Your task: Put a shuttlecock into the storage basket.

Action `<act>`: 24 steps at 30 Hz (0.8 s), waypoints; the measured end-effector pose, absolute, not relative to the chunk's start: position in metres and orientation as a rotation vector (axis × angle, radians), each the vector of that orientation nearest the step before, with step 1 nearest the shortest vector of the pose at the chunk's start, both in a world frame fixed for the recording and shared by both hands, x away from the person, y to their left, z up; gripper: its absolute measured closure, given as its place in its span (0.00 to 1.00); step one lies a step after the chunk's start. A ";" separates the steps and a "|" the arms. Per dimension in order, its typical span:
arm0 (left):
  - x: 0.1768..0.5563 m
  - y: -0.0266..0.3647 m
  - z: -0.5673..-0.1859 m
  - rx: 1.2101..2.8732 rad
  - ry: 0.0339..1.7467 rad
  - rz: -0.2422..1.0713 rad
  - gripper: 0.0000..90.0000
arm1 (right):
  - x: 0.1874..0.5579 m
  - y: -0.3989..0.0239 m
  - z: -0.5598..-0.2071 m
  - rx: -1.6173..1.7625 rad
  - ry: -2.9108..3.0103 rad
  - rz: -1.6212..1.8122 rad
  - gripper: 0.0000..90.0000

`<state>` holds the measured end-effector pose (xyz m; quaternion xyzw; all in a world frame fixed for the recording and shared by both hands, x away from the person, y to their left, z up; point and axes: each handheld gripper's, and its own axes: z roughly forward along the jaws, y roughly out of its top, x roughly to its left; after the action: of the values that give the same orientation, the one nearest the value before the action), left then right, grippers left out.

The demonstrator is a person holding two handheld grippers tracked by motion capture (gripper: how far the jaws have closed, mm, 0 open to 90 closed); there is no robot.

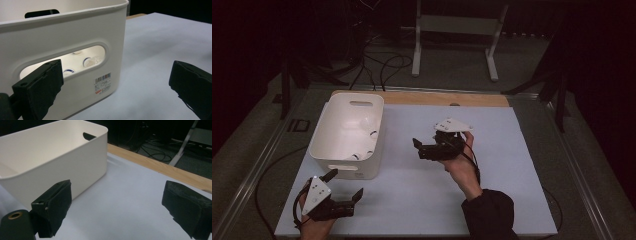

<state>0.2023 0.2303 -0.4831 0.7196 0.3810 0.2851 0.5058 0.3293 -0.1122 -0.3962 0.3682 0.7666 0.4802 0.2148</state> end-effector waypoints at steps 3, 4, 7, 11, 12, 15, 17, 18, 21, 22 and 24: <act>0.203 0.232 -0.483 1.725 0.924 0.683 0.00 | 0.324 -0.120 -0.401 1.023 2.119 1.304 0.10; 0.203 0.232 -0.483 1.721 0.925 0.682 0.00 | 0.322 -0.122 -0.403 1.030 2.118 1.304 0.10; 0.203 0.233 -0.483 1.715 0.930 0.678 0.00 | 0.317 -0.131 -0.407 1.040 2.111 1.302 0.10; 0.203 0.234 -0.482 1.713 0.936 0.680 0.00 | 0.308 -0.143 -0.412 1.070 2.105 1.318 0.10; 0.203 0.234 -0.482 1.714 0.939 0.681 0.00 | 0.306 -0.145 -0.413 1.069 2.104 1.323 0.10; 0.203 0.235 -0.482 1.705 0.949 0.679 0.00 | 0.297 -0.150 -0.413 1.046 2.095 1.326 0.10; 0.204 0.237 -0.482 1.700 0.951 0.678 0.00 | 0.293 -0.153 -0.413 1.046 2.076 1.325 0.10; 0.204 0.237 -0.482 1.695 0.954 0.678 0.00 | 0.291 -0.154 -0.414 1.050 2.061 1.335 0.10; 0.203 0.237 -0.481 1.693 0.957 0.677 0.00 | 0.289 -0.161 -0.420 1.087 2.064 1.319 0.10; 0.203 0.237 -0.481 1.693 0.957 0.677 0.00 | 0.289 -0.161 -0.420 1.087 2.064 1.319 0.10; 0.204 0.237 -0.481 1.694 0.960 0.675 0.00 | 0.287 -0.169 -0.424 1.093 2.071 1.308 0.09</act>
<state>0.2040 0.2373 -0.4814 0.7049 0.3994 0.2809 0.5145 0.2868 -0.1688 -0.4236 0.3969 0.7518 0.4747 0.2277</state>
